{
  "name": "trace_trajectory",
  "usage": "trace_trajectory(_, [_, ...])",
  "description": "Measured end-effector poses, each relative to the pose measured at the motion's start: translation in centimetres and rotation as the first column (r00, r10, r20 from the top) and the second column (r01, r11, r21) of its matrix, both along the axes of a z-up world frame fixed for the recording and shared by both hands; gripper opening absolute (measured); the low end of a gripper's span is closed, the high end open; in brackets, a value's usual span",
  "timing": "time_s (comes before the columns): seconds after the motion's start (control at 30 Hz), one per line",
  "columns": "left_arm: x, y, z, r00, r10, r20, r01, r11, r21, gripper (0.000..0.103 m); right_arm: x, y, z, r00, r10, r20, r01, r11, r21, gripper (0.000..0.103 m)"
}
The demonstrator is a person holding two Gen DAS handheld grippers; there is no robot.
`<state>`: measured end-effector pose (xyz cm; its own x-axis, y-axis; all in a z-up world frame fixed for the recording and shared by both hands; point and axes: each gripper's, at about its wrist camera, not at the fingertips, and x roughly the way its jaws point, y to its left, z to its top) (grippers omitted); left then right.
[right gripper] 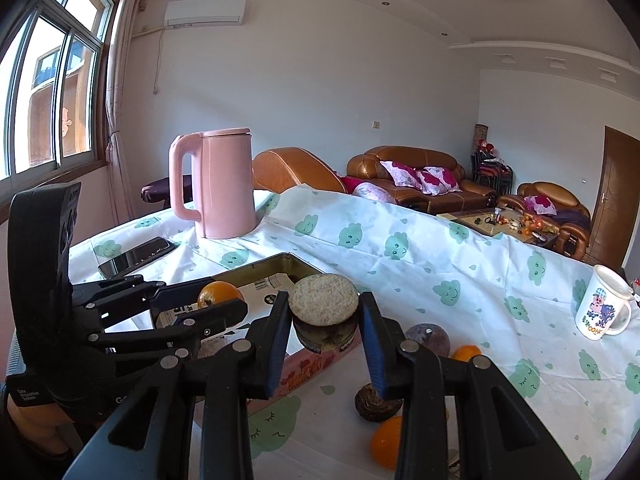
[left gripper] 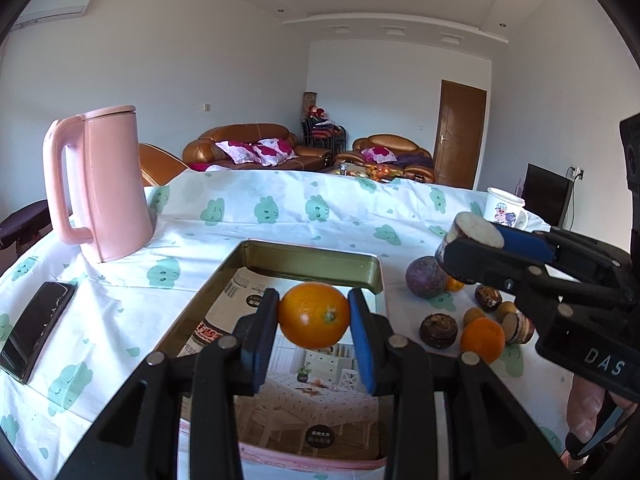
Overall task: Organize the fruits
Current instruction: 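Carry the orange and cake over the pink tin box with both tools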
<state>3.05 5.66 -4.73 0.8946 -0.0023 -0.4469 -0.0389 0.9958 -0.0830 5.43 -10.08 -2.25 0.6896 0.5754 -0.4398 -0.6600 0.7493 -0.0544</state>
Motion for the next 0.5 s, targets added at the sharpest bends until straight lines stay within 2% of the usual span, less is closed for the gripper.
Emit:
trace_trajectory(0.37, [1.4,2.7,-0.4,0.998,0.024,-0.05,-0.026,0.999,-0.025,0.036,1.3,3.6,-1.8,0.997,0.055,-0.06,-0.057,0.998,-0.034,0.036])
trace_trajectory(0.5, [2.3,3.8,-1.0,0.993,0.04,-0.109,-0.045,0.998,-0.044,0.036,2.0,5.0,-3.3,0.989,0.082,-0.12,-0.089,0.995,-0.053,0.036])
